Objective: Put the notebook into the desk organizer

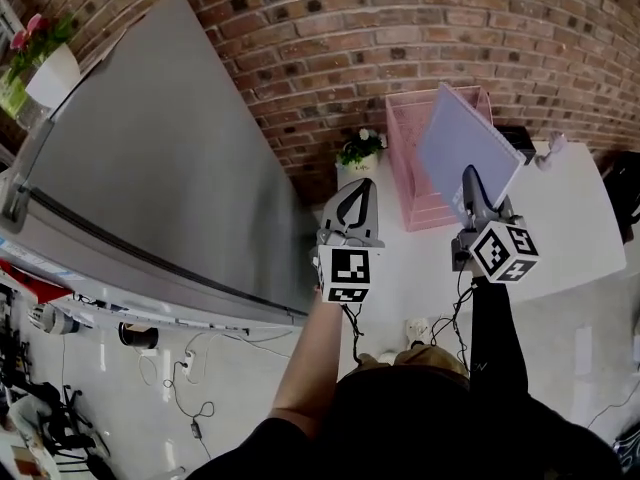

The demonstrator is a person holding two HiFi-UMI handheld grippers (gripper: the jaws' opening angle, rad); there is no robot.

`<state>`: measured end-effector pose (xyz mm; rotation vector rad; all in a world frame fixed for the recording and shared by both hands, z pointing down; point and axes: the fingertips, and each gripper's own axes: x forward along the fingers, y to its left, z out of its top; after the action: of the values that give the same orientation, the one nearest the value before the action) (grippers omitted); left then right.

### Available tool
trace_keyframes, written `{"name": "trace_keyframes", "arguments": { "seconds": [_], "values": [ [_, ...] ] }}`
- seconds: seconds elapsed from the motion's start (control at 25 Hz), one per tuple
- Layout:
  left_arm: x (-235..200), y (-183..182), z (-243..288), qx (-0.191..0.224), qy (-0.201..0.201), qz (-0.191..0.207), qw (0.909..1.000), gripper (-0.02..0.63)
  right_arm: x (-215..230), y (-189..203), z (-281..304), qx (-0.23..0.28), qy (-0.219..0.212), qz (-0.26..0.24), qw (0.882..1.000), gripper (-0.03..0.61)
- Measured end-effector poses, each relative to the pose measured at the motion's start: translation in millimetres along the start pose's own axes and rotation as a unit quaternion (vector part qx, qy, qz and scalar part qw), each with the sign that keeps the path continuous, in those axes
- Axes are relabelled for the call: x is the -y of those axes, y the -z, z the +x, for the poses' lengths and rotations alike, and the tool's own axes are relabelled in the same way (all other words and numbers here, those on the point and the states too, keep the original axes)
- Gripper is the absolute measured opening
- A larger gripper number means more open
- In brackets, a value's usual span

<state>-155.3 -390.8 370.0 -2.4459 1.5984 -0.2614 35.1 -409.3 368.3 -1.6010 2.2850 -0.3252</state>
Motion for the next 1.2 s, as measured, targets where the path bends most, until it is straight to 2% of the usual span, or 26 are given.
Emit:
{"name": "trace_keyframes", "arguments": {
  "seconds": [0.4,0.64,0.88,1.2],
  "values": [
    [-22.6,-0.1,63.5,-0.004,-0.033,-0.005,0.9994,0.008,28.2,-1.0,85.7,-0.011,-0.030,0.041,0.999,0.031],
    [-34.2,7.8,93.9,-0.015,-0.055,-0.006,0.9983,0.008,43.4,11.0,131.0,-0.027,-0.043,0.086,0.995,0.031],
    [-39.3,22.4,112.5,-0.035,-0.066,-0.007,0.9972,0.008,69.6,36.8,160.6,-0.060,0.002,0.138,0.989,0.031],
    [-41.7,35.2,118.5,-0.049,-0.072,-0.011,0.9961,0.008,88.0,47.1,166.6,-0.070,0.050,0.186,0.979,0.031]
  ]
}}
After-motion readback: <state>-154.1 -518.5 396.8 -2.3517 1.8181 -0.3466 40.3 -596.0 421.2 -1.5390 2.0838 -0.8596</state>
